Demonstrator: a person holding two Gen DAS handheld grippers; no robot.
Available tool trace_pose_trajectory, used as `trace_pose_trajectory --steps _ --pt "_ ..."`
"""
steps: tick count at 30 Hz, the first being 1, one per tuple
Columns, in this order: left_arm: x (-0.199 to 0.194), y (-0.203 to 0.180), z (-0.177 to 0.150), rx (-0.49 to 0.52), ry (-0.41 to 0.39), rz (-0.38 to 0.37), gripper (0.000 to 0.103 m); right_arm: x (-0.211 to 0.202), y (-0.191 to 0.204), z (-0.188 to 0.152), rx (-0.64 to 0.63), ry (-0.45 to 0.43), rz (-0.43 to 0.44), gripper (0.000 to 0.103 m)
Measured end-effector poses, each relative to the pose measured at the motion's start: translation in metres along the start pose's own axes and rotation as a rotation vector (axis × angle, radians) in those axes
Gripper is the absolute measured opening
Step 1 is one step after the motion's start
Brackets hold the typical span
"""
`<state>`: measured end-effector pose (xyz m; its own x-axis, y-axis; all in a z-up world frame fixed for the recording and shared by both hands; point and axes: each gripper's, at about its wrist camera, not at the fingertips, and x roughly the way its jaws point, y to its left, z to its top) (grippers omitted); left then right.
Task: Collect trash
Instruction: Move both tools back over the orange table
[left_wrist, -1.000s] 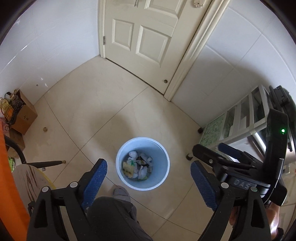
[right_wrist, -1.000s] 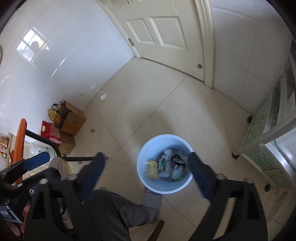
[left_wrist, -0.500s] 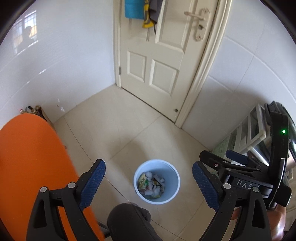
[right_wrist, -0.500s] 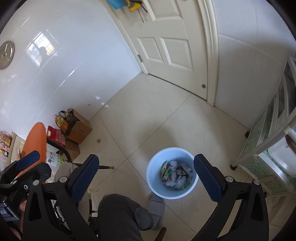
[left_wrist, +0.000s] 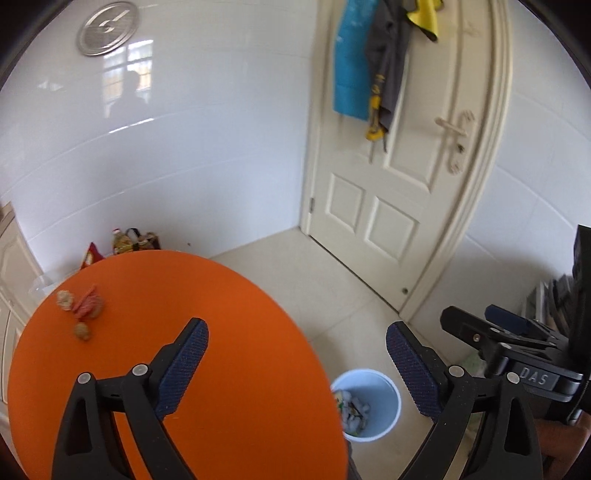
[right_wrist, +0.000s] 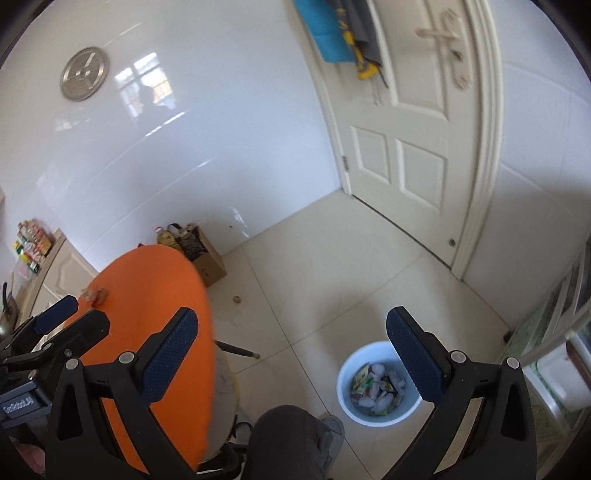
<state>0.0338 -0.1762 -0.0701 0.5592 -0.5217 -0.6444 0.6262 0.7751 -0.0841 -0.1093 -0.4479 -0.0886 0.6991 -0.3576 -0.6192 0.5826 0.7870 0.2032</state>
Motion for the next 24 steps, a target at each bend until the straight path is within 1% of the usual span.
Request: trace_pose_trajectory --steps 6,14,20,22,24 --pt "-0.076 0.045 -0.022 -0.085 -0.073 0.074 0.099 -0.009 0.067 0.009 -0.105 -0.039 0.066 0.103" --pt "-0.164 0.096 -0.059 -0.202 -0.122 0.162 0.099 -0.012 0.161 0.002 -0.234 -0.051 0.17 0.103" --pt "-0.229 0.119 -0.09 -0.283 -0.166 0.245 0.1 -0.015 0.23 -0.016 -0.347 -0.05 0.247 0.103" --pt "-0.253 0.125 -0.103 -0.304 -0.179 0.284 0.1 -0.018 0.248 -0.022 -0.373 -0.052 0.279 0.103" --pt "-0.269 0.125 -0.11 -0.324 -0.188 0.314 0.1 -0.021 0.264 -0.028 -0.398 -0.058 0.302 0.103"
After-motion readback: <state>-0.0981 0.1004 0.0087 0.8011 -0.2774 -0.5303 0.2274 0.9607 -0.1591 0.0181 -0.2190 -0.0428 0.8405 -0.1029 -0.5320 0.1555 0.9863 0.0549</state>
